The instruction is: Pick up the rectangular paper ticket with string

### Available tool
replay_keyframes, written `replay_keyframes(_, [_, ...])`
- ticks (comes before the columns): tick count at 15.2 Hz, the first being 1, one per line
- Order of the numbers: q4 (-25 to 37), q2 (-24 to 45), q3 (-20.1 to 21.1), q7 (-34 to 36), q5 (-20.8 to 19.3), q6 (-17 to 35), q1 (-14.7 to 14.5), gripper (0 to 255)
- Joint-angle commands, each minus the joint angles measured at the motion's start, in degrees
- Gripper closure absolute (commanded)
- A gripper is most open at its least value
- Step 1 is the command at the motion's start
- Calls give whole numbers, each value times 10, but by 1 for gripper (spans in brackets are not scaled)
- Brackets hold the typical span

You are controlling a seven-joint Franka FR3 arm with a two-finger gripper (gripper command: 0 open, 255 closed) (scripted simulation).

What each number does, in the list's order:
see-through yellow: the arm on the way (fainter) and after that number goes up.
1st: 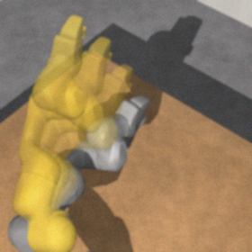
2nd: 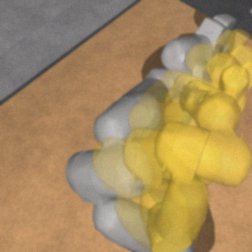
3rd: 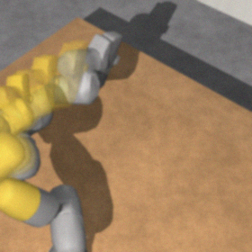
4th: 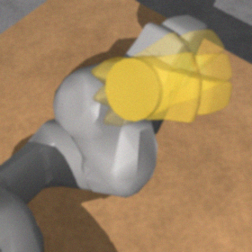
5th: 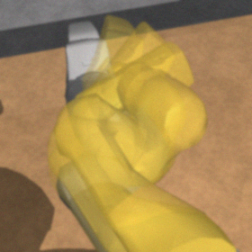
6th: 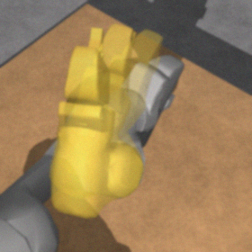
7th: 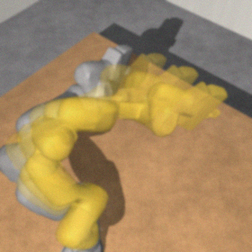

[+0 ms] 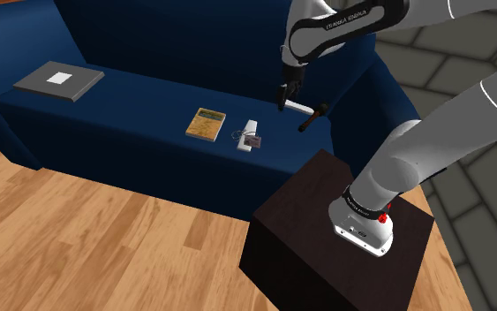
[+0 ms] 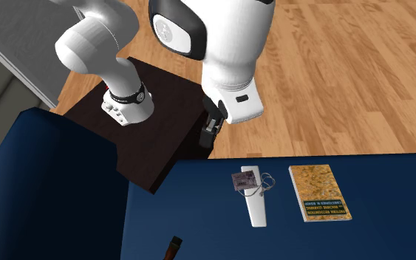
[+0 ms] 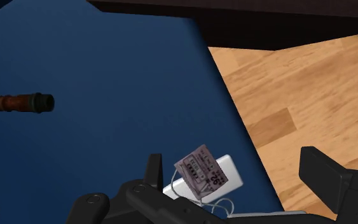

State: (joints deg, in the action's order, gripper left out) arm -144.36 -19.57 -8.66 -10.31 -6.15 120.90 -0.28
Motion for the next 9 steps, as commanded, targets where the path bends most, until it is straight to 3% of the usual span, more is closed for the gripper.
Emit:
replay_keyframes(1, [3,41,-7,-8,8,43,-3,0])
replay_keyframes(9, [51,224,-26,-73,75,189,-7,0])
